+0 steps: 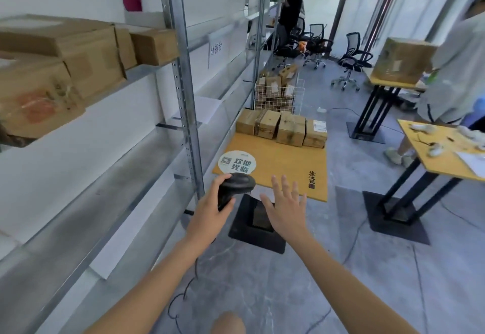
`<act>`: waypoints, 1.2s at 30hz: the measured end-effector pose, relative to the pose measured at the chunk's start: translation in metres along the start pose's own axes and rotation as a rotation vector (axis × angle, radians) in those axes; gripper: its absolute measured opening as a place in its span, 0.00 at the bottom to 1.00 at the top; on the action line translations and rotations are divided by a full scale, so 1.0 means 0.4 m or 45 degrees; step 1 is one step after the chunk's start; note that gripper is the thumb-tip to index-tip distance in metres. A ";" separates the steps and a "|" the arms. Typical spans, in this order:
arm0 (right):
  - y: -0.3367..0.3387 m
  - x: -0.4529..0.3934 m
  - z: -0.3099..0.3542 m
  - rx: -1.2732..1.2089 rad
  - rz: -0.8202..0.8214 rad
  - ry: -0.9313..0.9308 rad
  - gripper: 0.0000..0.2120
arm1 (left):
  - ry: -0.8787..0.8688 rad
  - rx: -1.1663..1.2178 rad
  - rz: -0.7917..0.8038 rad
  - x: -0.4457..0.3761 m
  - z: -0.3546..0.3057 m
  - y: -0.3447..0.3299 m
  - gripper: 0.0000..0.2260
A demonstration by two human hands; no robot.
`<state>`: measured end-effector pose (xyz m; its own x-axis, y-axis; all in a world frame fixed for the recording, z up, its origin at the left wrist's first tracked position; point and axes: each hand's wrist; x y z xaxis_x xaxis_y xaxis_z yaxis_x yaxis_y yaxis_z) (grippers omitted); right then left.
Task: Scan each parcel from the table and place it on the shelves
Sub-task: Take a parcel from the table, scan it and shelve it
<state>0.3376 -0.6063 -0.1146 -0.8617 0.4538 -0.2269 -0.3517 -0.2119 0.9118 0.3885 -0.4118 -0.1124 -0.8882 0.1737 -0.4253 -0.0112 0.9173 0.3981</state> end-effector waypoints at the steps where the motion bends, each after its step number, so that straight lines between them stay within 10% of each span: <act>1: -0.004 -0.022 -0.020 0.004 -0.014 -0.024 0.32 | -0.019 0.015 0.014 -0.027 -0.002 -0.034 0.27; 36: -0.301 -1.061 -0.487 0.044 0.172 -0.453 0.31 | 0.218 0.221 0.207 -0.909 0.194 -0.881 0.31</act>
<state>0.6744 -0.9420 -0.1950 -0.7163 0.6974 0.0237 -0.2258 -0.2637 0.9378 0.7510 -0.7704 -0.1612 -0.9366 0.2741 -0.2183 0.2032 0.9324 0.2988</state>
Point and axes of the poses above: each hand's wrist, its own x-axis away from the middle knuckle, its own y-axis out of the back of the hand, z = x × y, and after that the axes turned 14 degrees about -z, right-handed
